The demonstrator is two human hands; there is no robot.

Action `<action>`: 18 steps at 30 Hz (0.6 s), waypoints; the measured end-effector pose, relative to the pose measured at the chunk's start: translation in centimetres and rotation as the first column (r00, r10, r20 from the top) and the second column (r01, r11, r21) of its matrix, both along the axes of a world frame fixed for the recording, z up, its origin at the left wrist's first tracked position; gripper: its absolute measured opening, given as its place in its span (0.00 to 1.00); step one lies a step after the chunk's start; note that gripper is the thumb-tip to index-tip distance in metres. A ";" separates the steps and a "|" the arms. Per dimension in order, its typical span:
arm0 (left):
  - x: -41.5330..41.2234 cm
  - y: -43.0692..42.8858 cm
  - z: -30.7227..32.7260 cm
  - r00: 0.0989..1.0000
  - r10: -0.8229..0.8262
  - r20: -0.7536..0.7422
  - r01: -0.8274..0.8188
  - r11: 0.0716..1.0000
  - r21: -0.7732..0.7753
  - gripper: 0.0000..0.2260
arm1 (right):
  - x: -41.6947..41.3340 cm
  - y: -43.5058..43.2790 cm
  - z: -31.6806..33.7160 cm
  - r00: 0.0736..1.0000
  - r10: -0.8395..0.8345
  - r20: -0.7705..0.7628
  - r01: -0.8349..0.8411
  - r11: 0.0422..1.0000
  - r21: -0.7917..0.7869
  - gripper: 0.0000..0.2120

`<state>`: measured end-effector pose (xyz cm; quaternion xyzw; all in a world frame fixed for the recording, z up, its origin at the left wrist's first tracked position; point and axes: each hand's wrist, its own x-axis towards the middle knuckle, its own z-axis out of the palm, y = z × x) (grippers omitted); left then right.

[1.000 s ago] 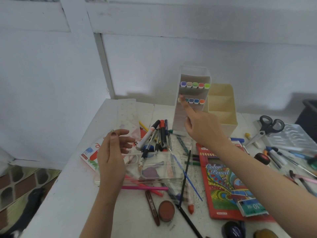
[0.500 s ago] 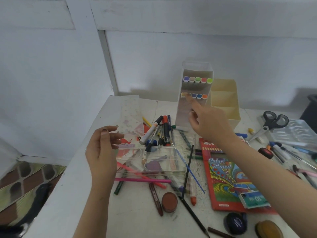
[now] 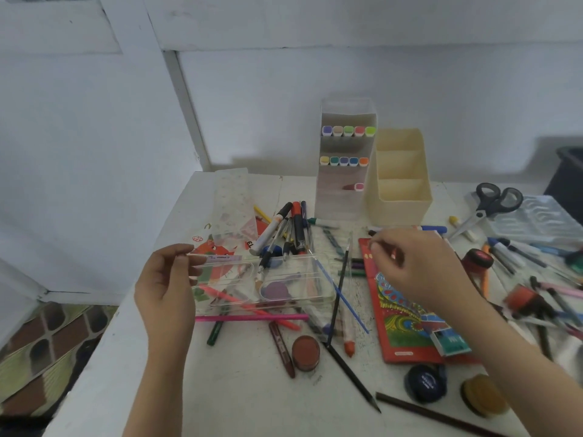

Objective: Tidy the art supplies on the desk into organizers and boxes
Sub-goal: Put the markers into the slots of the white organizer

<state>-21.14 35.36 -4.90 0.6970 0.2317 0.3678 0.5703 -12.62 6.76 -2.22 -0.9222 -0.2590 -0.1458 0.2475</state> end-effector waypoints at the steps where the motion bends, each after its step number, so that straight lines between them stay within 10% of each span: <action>1: -0.1 -0.2 -0.1 1.000 -0.002 -0.002 0.002 1.000 -0.004 0.13 | -0.4 -0.4 -0.3 1.000 -0.009 -0.025 0.009 1.000 0.001 0.06; 18: 1.8 -5.5 0.1 0.987 -0.159 0.001 0.158 0.986 0.054 0.10 | -5.9 -7.1 -2.6 0.974 -0.155 -0.167 0.173 0.980 0.102 0.05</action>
